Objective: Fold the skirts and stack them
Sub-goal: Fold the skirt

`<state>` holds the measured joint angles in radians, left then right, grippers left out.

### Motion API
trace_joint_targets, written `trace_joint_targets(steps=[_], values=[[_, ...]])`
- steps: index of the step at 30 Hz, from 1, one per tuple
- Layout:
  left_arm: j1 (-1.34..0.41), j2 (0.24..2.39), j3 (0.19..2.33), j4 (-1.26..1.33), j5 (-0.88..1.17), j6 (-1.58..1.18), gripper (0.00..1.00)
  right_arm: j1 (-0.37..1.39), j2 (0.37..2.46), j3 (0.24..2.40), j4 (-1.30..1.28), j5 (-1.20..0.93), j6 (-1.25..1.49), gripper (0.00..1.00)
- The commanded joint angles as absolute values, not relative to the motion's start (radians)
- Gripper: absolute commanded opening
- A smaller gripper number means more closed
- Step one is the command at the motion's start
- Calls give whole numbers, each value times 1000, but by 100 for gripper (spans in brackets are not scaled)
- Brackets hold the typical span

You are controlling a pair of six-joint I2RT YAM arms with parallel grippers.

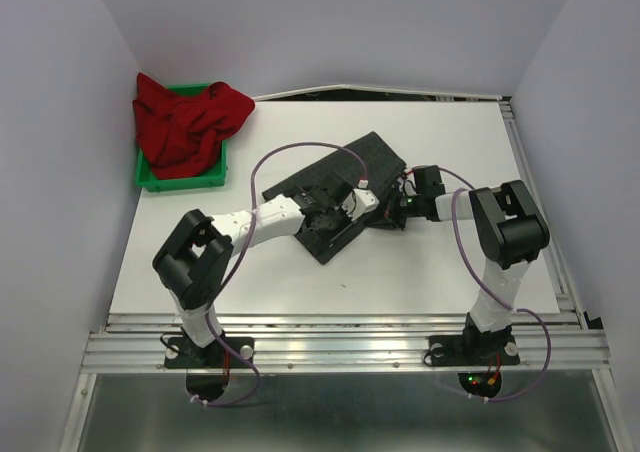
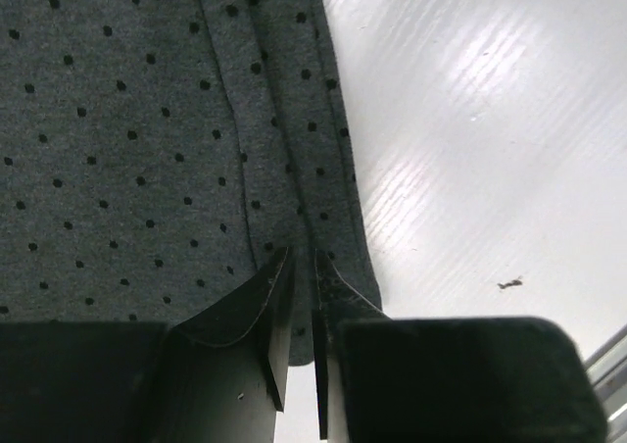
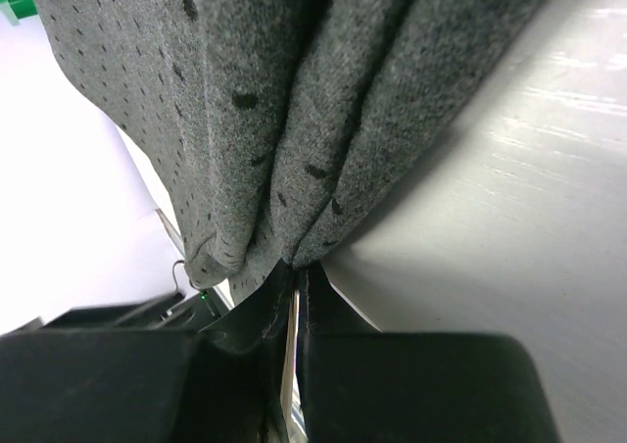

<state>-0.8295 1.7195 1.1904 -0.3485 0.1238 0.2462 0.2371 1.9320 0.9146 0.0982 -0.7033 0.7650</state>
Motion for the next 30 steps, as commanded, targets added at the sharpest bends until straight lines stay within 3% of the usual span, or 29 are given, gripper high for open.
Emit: trace_joint_targets(steps=[1,8,9,14,16,30], values=[[-830,1755,1230,-354,46,261,24,256,1959,876,51,-600,736,1],[-827,1819,1223,-351,14,294,29,256,1963,873,51,-600,733,1],[-827,1827,1221,-350,18,298,39,256,1968,874,51,-600,732,1],[-827,1838,1207,-344,26,296,40,256,1973,873,52,-600,730,1],[-827,1833,1201,-344,29,296,60,256,1973,871,52,-603,729,1],[-827,1749,1266,-390,-43,330,55,256,1967,865,49,-597,721,1]])
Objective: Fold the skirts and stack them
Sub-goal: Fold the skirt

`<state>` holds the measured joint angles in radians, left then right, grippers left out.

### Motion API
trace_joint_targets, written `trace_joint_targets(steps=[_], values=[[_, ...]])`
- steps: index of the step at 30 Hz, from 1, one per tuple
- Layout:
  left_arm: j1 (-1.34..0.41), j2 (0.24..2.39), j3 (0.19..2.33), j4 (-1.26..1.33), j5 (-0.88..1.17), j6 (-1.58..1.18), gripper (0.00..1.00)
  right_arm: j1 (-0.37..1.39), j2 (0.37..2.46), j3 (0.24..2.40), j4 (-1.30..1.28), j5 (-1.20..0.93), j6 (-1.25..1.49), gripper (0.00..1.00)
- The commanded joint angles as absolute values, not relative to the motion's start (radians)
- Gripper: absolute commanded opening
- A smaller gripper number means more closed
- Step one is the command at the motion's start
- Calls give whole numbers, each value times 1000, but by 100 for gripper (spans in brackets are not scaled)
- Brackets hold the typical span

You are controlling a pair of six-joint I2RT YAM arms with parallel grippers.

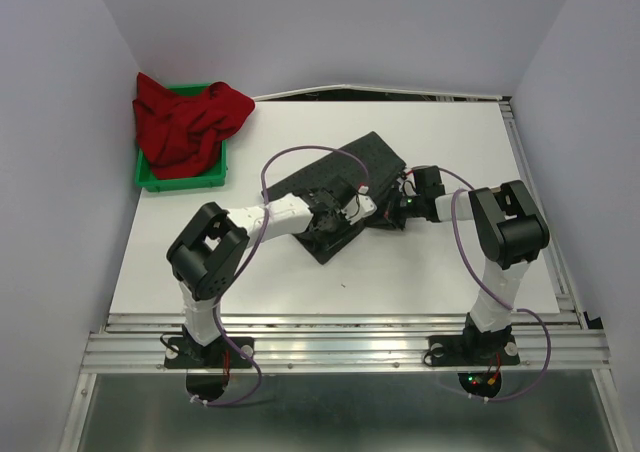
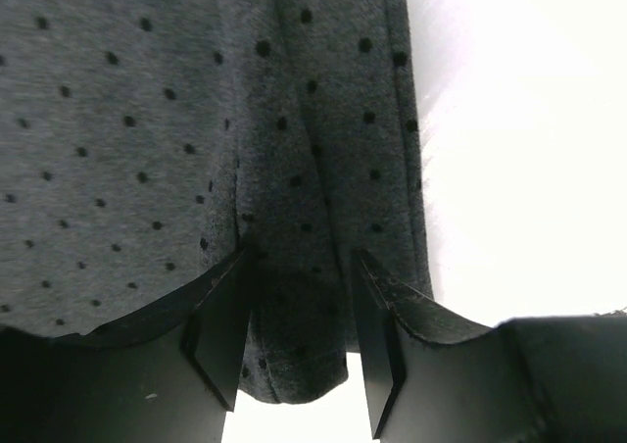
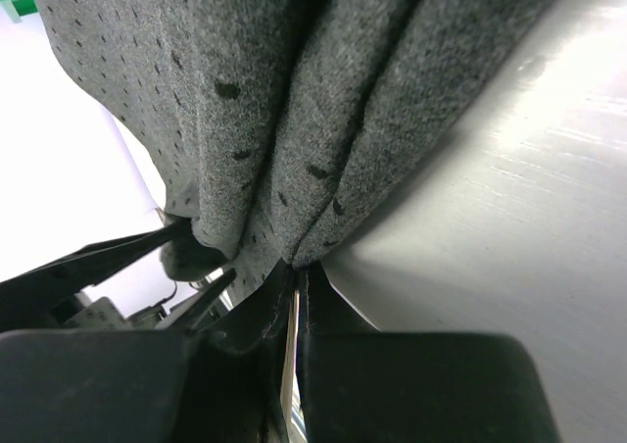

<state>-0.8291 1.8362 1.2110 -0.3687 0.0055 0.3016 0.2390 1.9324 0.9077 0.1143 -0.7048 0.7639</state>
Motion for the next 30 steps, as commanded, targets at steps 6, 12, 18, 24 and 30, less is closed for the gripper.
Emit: trace_joint_targets(steps=[6,12,18,24,30], values=[[-825,1740,1267,-396,-54,339,55,256,1970,867,46,-600,719,1],[-807,1740,1269,-396,-60,348,58,256,1971,868,44,-603,718,1],[-801,1701,1269,-400,-11,362,60,256,1976,871,41,-603,715,1],[-802,1621,1276,-399,81,390,59,256,1983,874,38,-603,712,1],[-798,1672,1275,-428,66,385,59,256,1991,880,35,-603,712,1]])
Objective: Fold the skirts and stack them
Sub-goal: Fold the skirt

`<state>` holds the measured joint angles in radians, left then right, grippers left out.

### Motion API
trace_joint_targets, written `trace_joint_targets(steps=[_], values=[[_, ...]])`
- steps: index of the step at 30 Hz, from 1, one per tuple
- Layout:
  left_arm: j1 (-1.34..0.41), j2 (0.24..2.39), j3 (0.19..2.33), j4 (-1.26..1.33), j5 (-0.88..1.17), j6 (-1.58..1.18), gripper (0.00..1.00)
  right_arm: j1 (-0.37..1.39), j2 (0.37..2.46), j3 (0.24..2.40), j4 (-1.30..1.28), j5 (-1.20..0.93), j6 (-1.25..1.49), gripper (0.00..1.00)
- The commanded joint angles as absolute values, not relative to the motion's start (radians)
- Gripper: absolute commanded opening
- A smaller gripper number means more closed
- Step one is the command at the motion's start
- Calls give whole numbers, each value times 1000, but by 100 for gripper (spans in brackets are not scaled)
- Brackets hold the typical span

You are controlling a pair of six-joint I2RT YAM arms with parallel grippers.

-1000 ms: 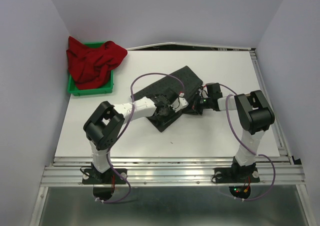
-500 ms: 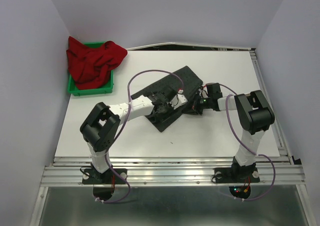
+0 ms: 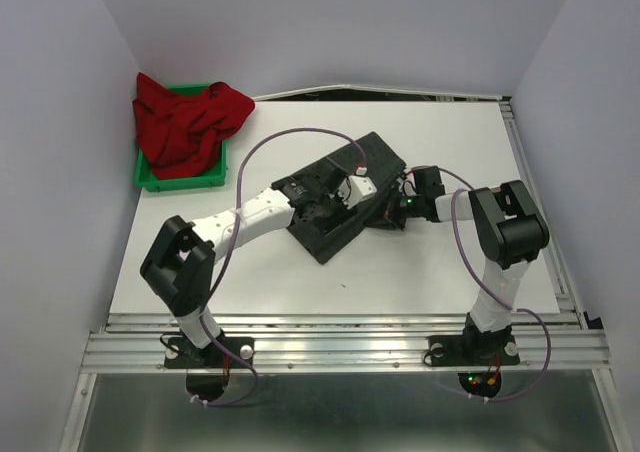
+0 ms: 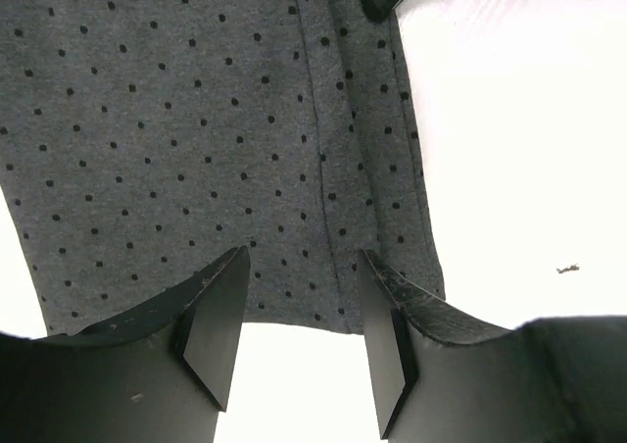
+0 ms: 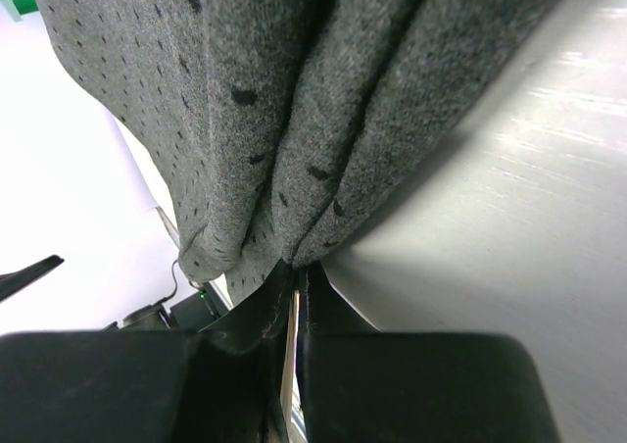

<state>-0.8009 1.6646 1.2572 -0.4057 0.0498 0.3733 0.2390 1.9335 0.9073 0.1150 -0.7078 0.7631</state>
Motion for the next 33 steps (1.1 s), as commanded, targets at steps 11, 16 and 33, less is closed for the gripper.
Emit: trace_joint_targets(steps=[11,16,33], values=[[-793,1799,1281,-402,112,373,57,256,1991,880,32,-607,709,1],[-792,1816,1264,-393,140,365,52,256,1996,879,32,-607,710,1],[-793,1813,1223,-373,138,345,46,256,1996,874,35,-611,710,1]])
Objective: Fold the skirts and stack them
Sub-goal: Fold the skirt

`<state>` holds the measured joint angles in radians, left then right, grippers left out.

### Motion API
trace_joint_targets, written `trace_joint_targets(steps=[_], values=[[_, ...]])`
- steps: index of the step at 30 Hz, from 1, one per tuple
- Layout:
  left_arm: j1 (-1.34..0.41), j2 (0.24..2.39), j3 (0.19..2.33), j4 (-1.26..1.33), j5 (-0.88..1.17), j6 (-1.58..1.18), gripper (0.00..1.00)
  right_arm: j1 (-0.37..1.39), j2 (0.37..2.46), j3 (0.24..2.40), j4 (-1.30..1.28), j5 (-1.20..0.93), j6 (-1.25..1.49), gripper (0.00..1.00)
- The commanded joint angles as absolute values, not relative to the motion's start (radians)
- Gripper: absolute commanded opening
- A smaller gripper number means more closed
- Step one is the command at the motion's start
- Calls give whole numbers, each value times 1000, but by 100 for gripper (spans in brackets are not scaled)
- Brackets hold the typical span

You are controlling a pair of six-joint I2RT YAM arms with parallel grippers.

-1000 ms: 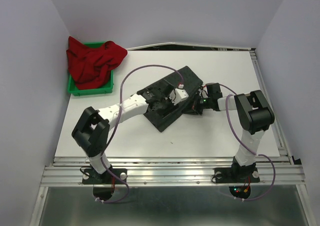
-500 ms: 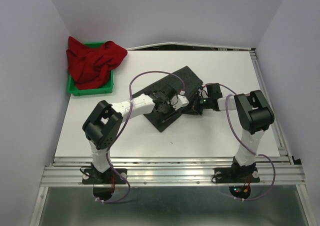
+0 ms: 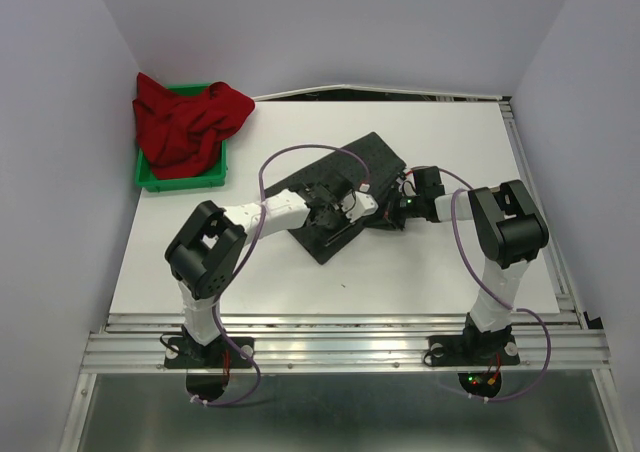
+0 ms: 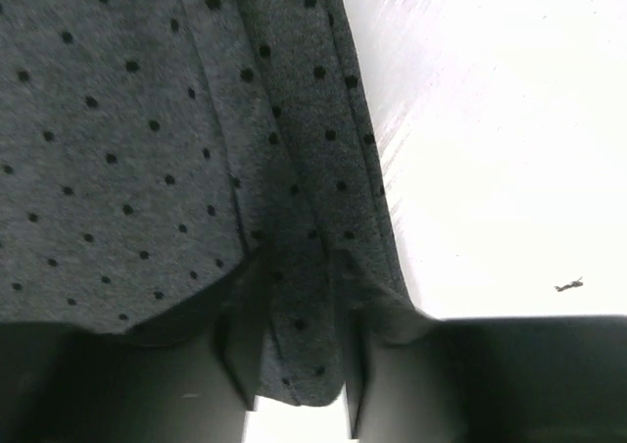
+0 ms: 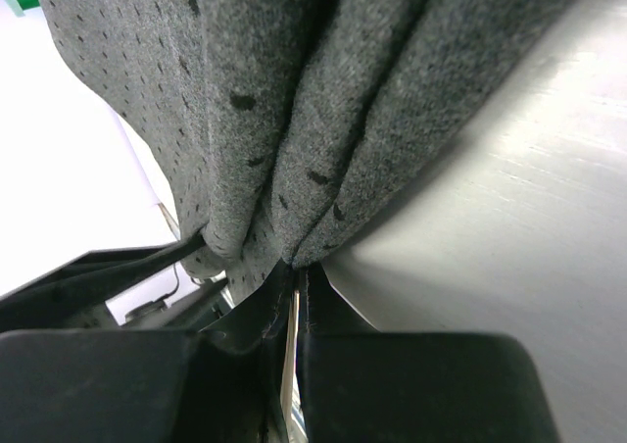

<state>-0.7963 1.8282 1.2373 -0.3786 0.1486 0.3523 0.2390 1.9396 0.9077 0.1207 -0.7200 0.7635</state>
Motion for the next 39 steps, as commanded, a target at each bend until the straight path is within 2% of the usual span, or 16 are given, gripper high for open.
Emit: trace_joint_targets(steps=[1,4,15,26,31,33,34,39], values=[[-792,1807,1224,-373,135,345,49,256,1996,874,35,-611,709,1],[-793,1764,1236,-396,118,354,53,256,1997,874,32,-611,707,1],[-792,1715,1281,-442,75,393,54,256,2000,876,31,-609,707,1],[-770,1824,1266,-379,77,414,54,256,2006,879,28,-612,706,1],[-767,1848,1261,-380,139,411,53,256,2011,879,26,-612,706,1],[-767,1853,1249,-377,149,405,49,256,2014,879,26,-614,706,1],[-767,1853,1244,-373,149,405,40,256,2014,879,26,-614,707,1],[-767,1822,1233,-365,152,382,18,256,2014,879,26,-615,707,1]])
